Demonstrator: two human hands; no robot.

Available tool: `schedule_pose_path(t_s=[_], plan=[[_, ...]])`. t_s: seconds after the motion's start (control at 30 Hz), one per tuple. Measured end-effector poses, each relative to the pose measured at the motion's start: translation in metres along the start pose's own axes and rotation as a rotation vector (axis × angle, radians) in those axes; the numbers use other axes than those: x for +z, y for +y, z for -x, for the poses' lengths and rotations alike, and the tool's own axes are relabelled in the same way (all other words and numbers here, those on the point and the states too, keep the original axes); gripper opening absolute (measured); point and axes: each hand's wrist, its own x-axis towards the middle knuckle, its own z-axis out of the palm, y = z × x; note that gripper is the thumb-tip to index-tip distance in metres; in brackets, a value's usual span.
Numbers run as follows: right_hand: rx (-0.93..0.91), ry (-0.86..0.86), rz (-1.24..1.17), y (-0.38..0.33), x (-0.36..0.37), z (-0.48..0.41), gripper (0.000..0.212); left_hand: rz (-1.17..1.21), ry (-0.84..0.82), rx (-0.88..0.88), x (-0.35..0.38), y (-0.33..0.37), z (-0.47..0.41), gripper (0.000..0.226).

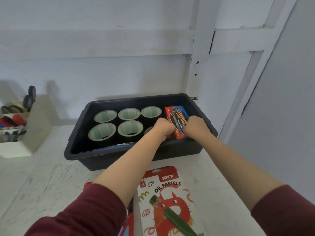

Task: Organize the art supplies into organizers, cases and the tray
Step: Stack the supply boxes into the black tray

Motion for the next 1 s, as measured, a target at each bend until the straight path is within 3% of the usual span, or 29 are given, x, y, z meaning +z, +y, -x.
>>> schedule_pose_path(t_s=[0.13, 0.23, 0.3, 0.37, 0.43, 0.53, 0.6, 0.67, 0.77, 0.87, 1.0], plan=[[-0.025, 0.118, 0.064, -0.006, -0.001, 0.007, 0.051, -0.087, -0.003, 0.061, -0.004, 0.004, 0.008, 0.026], [-0.122, 0.206, 0.113, -0.01, -0.003, 0.015, 0.054, -0.181, 0.043, 0.194, -0.02, 0.016, 0.028, 0.005], [-0.213, 0.253, 0.009, -0.015, -0.002, 0.029, 0.048, -0.22, 0.099, 0.32, -0.039, 0.02, 0.05, 0.022], [-0.285, 0.233, -0.205, -0.022, 0.0, 0.054, 0.032, -0.209, 0.127, 0.395, -0.063, 0.016, 0.077, 0.023], [-0.29, 0.081, -0.43, -0.03, 0.001, 0.086, 0.017, -0.146, 0.137, 0.401, -0.087, 0.004, 0.104, 0.04], [-0.104, -0.396, -0.708, -0.04, 0.004, 0.139, 0.014, -0.09, 0.162, 0.334, -0.121, -0.019, 0.14, 0.038], [0.022, -0.681, -0.779, -0.044, 0.011, 0.166, 0.016, -0.109, 0.233, 0.267, -0.139, -0.038, 0.16, 0.028], [0.119, -0.846, -0.826, -0.046, 0.016, 0.182, 0.015, -0.216, 0.303, 0.209, -0.152, -0.061, 0.175, 0.008], [0.224, -0.983, -0.805, -0.049, 0.021, 0.195, 0.012, -0.454, 0.287, -0.035, -0.165, -0.1, 0.192, 0.017], [0.253, -1.021, -0.774, -0.051, 0.029, 0.201, 0.016, -0.658, 0.13, -0.348, -0.163, -0.135, 0.204, 0.03], [0.241, -0.983, -0.811, -0.054, 0.039, 0.211, 0.018, -0.653, 0.063, -0.402, -0.15, -0.162, 0.212, 0.031]])
